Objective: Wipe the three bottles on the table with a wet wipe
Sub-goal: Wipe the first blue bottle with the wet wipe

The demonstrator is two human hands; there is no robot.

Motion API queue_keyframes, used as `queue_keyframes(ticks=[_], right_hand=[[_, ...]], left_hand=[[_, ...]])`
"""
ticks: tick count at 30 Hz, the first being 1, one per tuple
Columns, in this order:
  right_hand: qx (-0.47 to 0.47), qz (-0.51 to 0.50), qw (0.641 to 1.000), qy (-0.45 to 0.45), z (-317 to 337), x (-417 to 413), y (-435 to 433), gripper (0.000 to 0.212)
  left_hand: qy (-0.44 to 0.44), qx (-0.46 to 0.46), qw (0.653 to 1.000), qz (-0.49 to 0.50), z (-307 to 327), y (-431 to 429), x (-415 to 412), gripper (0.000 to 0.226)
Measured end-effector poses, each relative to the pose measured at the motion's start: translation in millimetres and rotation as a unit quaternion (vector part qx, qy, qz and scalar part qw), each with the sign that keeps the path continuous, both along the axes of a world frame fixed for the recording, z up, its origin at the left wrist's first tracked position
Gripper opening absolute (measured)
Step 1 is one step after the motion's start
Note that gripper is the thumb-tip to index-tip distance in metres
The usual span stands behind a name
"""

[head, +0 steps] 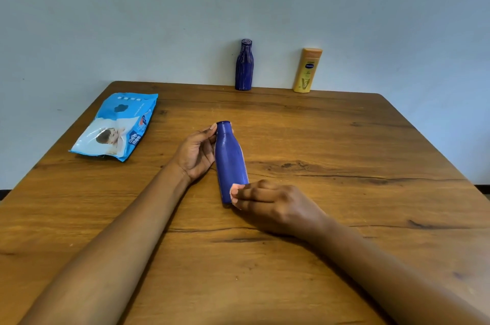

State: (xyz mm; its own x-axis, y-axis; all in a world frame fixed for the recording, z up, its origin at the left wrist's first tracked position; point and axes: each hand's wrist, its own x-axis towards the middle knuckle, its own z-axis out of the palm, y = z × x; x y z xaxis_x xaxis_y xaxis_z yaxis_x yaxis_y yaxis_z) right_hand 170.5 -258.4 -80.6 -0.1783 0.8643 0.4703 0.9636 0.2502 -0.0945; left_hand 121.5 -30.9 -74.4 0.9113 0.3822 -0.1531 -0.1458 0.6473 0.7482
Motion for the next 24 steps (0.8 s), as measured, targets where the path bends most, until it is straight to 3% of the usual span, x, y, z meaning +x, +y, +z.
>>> queue_keyframes(ticks=[3, 7, 9, 13, 17, 24], right_hand=[[0.005, -0.019, 1.000, -0.022, 13.3, 10.5, 17.1, 0.029], [0.032, -0.121, 0.992, -0.021, 33.4, 25.6, 58.7, 0.037], [0.037, -0.141, 0.989, -0.005, 31.4, 23.0, 60.9, 0.038], [0.023, -0.088, 0.996, 0.019, 6.4, 0.0, 20.0, 0.030], [0.012, -0.024, 1.000, 0.000, 5.0, 4.4, 4.5, 0.026], [0.086, -0.181, 0.978, 0.053, 42.8, 28.3, 79.0, 0.028]], left_hand=[[-0.004, 0.015, 1.000, 0.005, 0.6, -1.3, 1.0, 0.024], [-0.017, 0.010, 1.000, -0.024, -0.7, 1.8, -1.2, 0.046], [-0.018, 0.011, 0.999, -0.028, -0.5, 1.4, -0.8, 0.040], [-0.017, 0.022, 1.000, -0.001, -1.1, -0.9, 0.7, 0.025], [-0.016, 0.020, 1.000, -0.002, -1.8, 1.0, 1.1, 0.029], [-0.044, 0.038, 0.998, -0.039, -4.1, 1.5, -0.4, 0.023]])
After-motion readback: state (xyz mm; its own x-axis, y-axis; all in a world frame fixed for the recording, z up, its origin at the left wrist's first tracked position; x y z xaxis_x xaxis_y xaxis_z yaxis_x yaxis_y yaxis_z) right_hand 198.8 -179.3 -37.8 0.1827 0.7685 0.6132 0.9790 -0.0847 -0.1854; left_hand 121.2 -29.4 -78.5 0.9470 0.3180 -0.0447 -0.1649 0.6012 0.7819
